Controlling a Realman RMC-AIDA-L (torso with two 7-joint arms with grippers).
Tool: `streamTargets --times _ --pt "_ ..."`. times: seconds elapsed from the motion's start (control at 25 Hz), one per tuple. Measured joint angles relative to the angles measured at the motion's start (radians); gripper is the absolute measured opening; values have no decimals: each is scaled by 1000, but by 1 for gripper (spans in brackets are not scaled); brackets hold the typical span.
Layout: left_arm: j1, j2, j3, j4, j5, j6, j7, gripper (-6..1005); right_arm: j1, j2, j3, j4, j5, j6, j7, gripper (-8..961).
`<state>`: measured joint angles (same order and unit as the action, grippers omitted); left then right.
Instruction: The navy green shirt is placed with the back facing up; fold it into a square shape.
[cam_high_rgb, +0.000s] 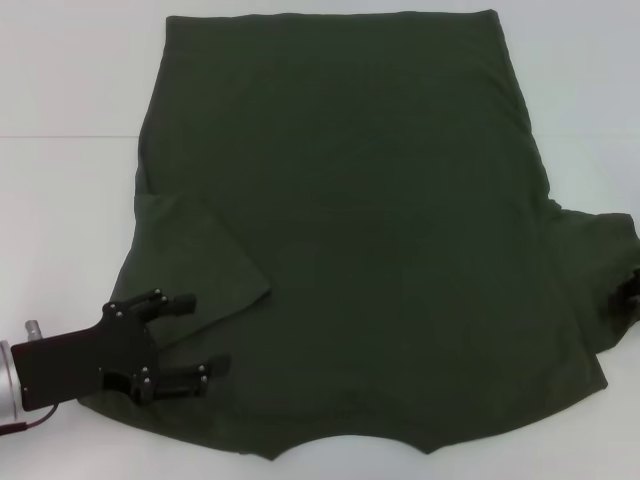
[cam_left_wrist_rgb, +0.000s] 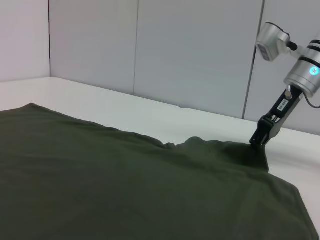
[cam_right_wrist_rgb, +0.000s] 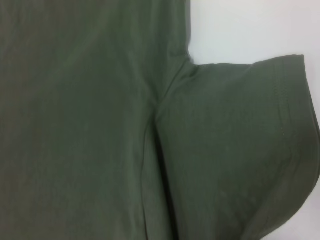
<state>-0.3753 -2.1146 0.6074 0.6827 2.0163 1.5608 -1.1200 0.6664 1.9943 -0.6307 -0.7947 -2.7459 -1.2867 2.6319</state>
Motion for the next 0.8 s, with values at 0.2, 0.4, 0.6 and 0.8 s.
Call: streamTargets --times 0.2,0.4,0.6,0.8 --pt "-1 2 0 1 0 -1 -1 918 -2 -1 0 -1 0 0 -5 151" --pt "0 2 0 1 -1 -1 -3 918 -9 -6 -1 -9 0 0 -8 44" --pt "2 3 0 2 -3 0 -19 918 -29 -14 9 -44 8 -6 -10 23" --pt "2 6 0 6 -2 1 -38 918 -54 -24 41 -101 42 -25 -10 23"
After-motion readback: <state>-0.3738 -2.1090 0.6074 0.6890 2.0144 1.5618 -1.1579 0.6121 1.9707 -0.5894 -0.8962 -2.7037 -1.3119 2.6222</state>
